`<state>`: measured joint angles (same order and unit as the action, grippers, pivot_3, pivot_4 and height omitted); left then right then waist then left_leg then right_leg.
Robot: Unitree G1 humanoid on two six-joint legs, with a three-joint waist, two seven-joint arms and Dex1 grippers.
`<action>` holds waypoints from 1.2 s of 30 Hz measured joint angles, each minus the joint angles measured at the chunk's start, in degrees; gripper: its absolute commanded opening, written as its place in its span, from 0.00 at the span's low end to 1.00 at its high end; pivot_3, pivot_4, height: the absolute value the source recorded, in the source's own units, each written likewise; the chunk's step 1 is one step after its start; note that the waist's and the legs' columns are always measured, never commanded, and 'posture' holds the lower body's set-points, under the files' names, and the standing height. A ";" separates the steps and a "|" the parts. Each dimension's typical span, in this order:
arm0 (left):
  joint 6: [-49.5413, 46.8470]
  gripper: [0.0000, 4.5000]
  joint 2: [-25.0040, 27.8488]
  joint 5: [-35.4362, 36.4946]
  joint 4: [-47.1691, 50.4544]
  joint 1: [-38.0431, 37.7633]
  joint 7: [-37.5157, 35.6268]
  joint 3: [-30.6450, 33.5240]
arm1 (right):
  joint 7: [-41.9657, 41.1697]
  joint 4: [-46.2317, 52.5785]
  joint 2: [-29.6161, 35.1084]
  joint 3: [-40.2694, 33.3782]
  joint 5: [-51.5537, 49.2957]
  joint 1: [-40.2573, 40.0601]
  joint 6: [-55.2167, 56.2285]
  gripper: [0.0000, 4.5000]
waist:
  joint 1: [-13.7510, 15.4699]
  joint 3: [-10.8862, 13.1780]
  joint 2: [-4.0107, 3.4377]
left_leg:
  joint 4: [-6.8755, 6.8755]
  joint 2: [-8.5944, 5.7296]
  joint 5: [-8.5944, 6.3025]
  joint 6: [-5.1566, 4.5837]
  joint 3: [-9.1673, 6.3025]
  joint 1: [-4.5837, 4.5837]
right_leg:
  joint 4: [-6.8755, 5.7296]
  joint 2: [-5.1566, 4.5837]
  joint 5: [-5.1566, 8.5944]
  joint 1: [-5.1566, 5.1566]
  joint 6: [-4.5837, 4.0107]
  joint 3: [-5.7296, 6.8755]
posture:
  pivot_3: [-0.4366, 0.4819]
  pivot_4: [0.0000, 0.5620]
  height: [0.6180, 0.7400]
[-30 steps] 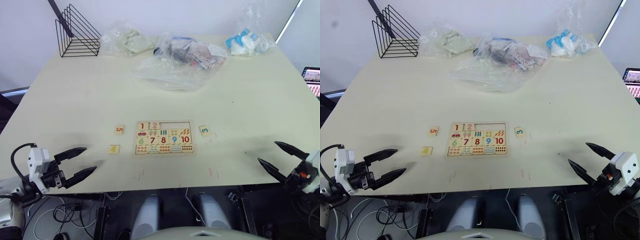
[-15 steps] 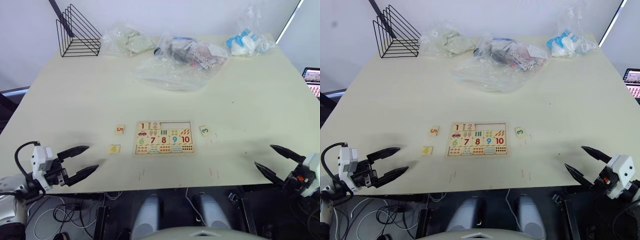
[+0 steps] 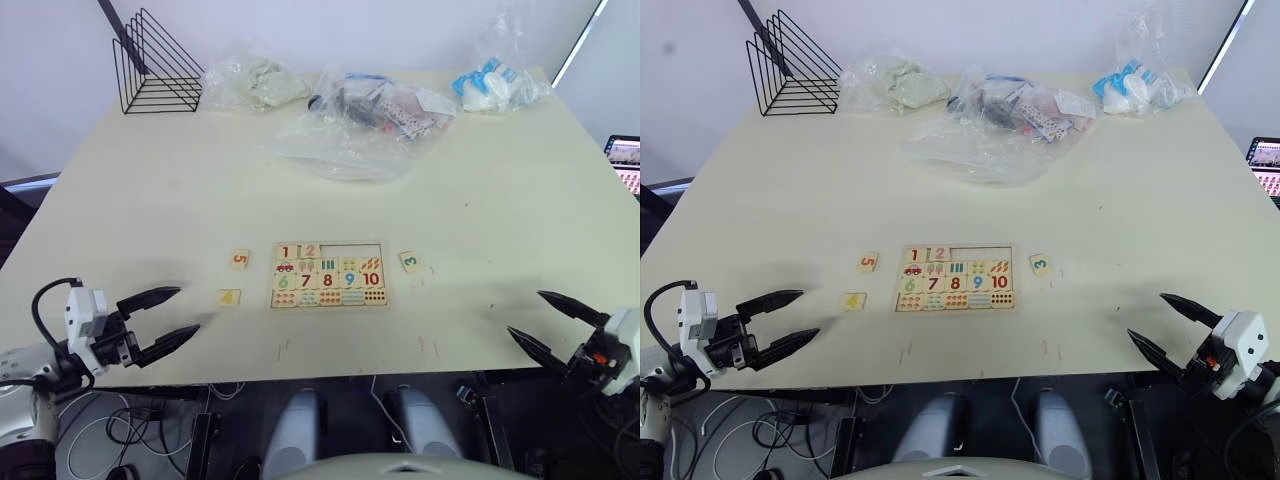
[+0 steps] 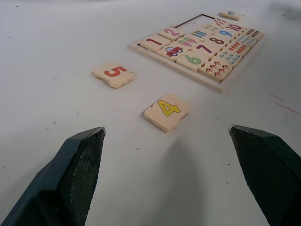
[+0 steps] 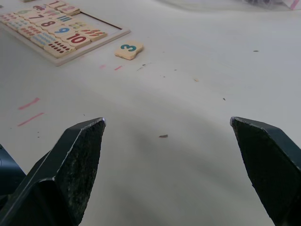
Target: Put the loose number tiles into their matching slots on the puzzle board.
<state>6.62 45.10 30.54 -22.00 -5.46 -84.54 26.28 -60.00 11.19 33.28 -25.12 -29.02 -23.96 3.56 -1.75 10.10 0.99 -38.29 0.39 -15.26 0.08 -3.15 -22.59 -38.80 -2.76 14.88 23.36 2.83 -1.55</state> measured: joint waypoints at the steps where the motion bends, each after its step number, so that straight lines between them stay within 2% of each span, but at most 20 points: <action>1: 0.01 1.00 0.00 -0.01 -0.09 0.03 -0.06 -0.01 | -0.16 -0.06 0.00 0.04 0.07 0.17 0.53 0.99 | 0.02 0.00 0.00 | 0.00 0.00 0.00 0.00 0.00 0.00 | 0.00 0.00 0.00 0.00 0.00 0.00 | 0.48 0.27 1.00; 36: 2.62 1.00 0.01 -0.10 -4.09 2.13 -2.44 -2.08 | 0.32 -1.23 0.14 1.85 1.08 2.21 1.72 0.99 | 0.35 -0.02 0.00 | -0.03 -0.01 0.00 0.00 0.02 0.03 | -0.04 0.01 0.00 -0.02 0.00 0.00 | 0.48 0.27 1.00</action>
<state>9.24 45.11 30.44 -26.10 -3.33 -86.98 24.19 -59.68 9.96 33.42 -23.27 -27.94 -21.75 5.28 -1.40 10.07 0.99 -38.32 0.38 -15.26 0.08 -3.13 -22.56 -38.84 -2.74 14.87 23.35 2.83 -1.55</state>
